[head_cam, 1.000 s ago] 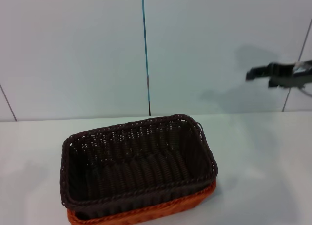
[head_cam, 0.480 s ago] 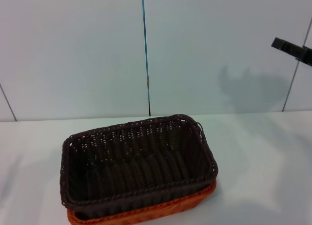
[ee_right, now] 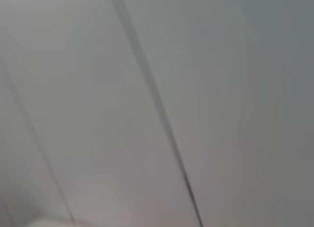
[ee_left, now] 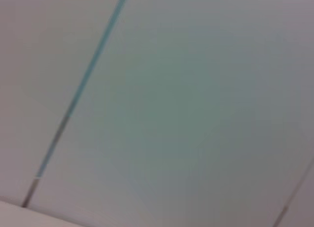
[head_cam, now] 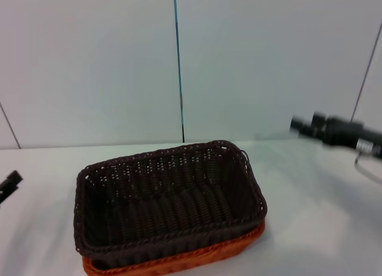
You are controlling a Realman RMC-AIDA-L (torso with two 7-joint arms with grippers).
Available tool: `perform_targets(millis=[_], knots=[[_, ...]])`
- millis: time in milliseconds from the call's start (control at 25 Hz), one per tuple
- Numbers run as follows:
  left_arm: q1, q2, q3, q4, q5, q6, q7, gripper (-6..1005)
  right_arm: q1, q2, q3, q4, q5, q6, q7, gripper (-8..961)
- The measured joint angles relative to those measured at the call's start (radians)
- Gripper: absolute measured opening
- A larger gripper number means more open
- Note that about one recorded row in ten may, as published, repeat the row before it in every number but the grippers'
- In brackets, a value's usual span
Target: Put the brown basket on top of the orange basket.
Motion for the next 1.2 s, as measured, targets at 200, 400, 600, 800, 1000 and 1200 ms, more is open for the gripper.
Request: perform_targets(millis=[200, 400, 600, 800, 1000, 1200], knots=[[-0.005, -0.011, 0.0, -0.036, -0.003, 0.04, 0.093, 844, -0.011, 0.024, 0.005, -0.12, -0.016, 0.051, -0.289, 766], [-0.012, -0.025, -0.007, -0.067, -0.005, 0.09, 0.211, 844, -0.016, 0.057, 0.006, -0.154, -0.007, 0.154, -0.407, 766], [-0.023, -0.031, -0.008, -0.093, -0.03, 0.095, 0.294, 844, -0.023, 0.055, 0.012, -0.146, 0.05, 0.157, -0.43, 766], [-0.043, -0.031, -0.009, -0.127, -0.102, 0.059, 0.359, 844, -0.031, 0.059, 0.04, -0.144, 0.12, 0.183, -0.516, 766], [-0.072, -0.029, -0.003, -0.137, -0.11, -0.004, 0.377, 845, -0.035, 0.06, 0.081, -0.136, 0.171, 0.201, -0.539, 766], [-0.098, -0.029, -0.009, -0.144, -0.111, -0.05, 0.405, 845, -0.043, 0.06, 0.149, -0.116, 0.237, 0.201, -0.574, 766]])
